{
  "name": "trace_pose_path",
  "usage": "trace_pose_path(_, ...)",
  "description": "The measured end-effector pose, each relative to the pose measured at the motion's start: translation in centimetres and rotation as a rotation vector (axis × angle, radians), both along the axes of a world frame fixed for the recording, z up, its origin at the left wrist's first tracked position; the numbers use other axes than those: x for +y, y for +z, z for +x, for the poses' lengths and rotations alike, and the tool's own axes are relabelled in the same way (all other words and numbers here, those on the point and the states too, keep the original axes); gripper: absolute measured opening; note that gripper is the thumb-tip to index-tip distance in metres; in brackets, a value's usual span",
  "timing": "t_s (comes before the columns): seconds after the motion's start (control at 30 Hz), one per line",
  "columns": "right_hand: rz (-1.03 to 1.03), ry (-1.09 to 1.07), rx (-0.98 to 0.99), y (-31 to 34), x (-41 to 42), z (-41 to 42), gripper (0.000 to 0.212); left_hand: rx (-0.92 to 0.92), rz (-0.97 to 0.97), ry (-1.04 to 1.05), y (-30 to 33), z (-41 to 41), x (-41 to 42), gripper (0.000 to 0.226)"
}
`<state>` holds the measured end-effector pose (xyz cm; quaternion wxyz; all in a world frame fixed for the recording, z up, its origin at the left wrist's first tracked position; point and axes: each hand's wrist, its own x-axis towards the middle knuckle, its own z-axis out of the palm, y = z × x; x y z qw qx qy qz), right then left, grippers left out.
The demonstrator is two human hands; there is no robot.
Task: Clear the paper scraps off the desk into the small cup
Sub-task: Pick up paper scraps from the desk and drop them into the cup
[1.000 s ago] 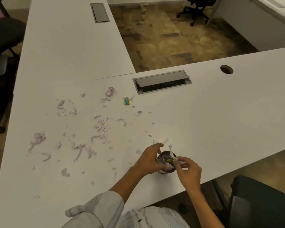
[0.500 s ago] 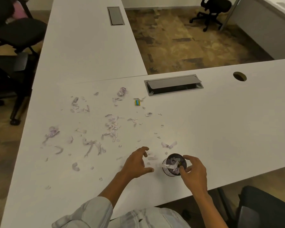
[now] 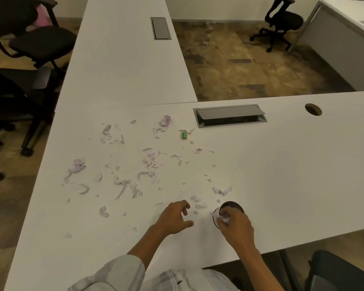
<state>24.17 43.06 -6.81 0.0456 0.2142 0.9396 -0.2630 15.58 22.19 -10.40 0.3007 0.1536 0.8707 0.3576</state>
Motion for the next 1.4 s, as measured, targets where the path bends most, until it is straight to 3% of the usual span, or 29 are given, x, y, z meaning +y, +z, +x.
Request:
trace_pose_path(0.27,-0.171,-0.214,0.186,0.7,2.1,0.6,0.009,0.006,0.0,0.022,0.2,0.1,-0.5,0.048)
trace_pose_path(0.4,-0.121,-0.28,0.196,1.0,3.7,0.9,0.012,0.003,-0.007,0.018,0.0,0.4,-0.7,0.047)
trace_pose_path(0.6,0.149,-0.16,-0.099,0.3,3.5,0.5,0.011,-0.003,-0.012,0.019,-0.1,0.7,-1.0,0.046)
trace_pose_path(0.73,-0.011,-0.076,-0.195,0.7,3.5,-1.0,0.03,-0.009,-0.011,0.026,-0.3,1.0,-1.5,0.046)
trace_pose_path(0.83,-0.137,-0.116,-0.163,1.3,4.4,-1.3,0.042,-0.018,-0.004,0.059,-0.3,1.1,-2.3,0.046)
trace_pose_path(1.0,-0.125,-0.229,-0.089,3.0,7.0,-0.8,0.04,-0.018,0.016,0.149,-0.4,1.1,-4.9,0.045)
trace_pose_path(1.2,-0.111,-0.121,-0.012,3.2,5.2,-1.2,0.02,-0.02,0.024,0.259,-0.5,1.3,-8.2,0.041)
trace_pose_path(1.4,-0.148,-0.056,0.075,3.0,1.3,-2.2,0.018,-0.026,0.006,0.376,-0.5,1.8,-12.2,0.042)
